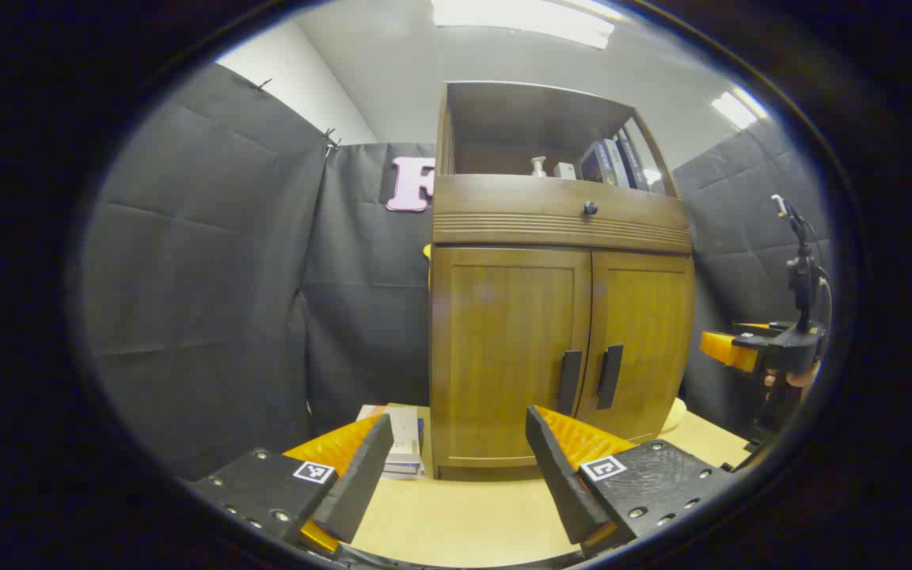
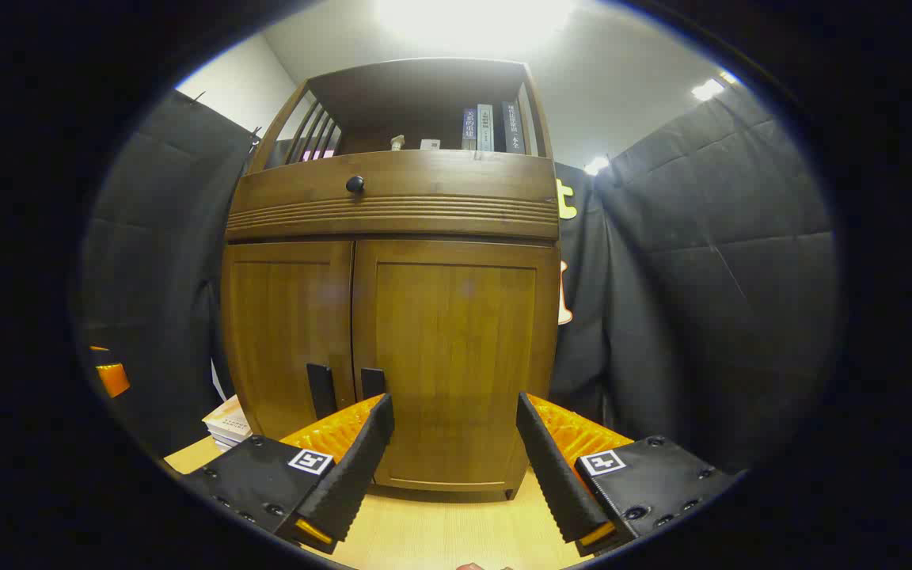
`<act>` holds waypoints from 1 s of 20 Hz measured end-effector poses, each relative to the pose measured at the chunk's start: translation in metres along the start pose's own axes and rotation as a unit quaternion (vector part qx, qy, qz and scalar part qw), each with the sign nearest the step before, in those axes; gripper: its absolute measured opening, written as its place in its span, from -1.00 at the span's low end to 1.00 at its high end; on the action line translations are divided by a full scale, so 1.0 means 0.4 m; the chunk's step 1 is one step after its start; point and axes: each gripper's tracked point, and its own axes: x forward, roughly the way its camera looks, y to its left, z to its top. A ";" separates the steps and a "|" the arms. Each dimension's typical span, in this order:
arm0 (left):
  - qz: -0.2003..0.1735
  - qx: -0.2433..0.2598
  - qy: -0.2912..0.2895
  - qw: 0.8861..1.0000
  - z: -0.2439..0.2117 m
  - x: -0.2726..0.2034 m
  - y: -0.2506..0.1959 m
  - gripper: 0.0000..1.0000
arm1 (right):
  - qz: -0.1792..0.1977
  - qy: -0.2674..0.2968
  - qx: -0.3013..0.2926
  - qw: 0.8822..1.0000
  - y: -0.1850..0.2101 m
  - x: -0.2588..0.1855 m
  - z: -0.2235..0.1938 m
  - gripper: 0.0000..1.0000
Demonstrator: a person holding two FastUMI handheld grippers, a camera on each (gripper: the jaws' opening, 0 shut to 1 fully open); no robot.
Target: Open the right door of the double-door shoe cabinet with the right hand, and open the left door with the left hand.
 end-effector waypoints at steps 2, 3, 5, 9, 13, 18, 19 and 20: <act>-0.001 -0.001 0.000 1.000 -0.005 -0.002 -0.009 0.89 | -0.001 0.005 0.003 1.000 -0.003 -0.003 -0.005 0.94; -0.001 -0.002 0.000 1.000 -0.010 -0.004 -0.013 0.89 | -0.003 0.005 0.004 1.000 -0.005 -0.002 -0.004 0.94; -0.002 -0.001 0.002 1.000 -0.020 -0.004 -0.018 0.89 | -0.004 0.007 0.003 1.000 -0.009 0.000 -0.008 0.94; -0.001 0.006 0.000 1.000 -0.022 -0.004 -0.021 0.89 | -0.011 0.009 0.005 1.000 -0.019 0.000 -0.011 0.94; -0.002 -0.001 0.006 1.000 -0.030 -0.004 -0.025 0.89 | -0.010 0.017 0.005 1.000 -0.016 -0.005 -0.023 0.94; 0.000 0.003 0.015 1.000 -0.036 -0.005 -0.024 0.89 | 0.003 0.022 0.013 1.000 0.010 0.009 -0.029 0.94; 0.001 0.002 0.017 1.000 -0.038 -0.004 -0.024 0.89 | 0.005 0.023 0.013 1.000 0.016 0.013 -0.027 0.94; 0.001 0.000 0.018 1.000 -0.039 -0.005 -0.024 0.89 | 0.008 0.024 0.014 1.000 0.021 0.017 -0.027 0.95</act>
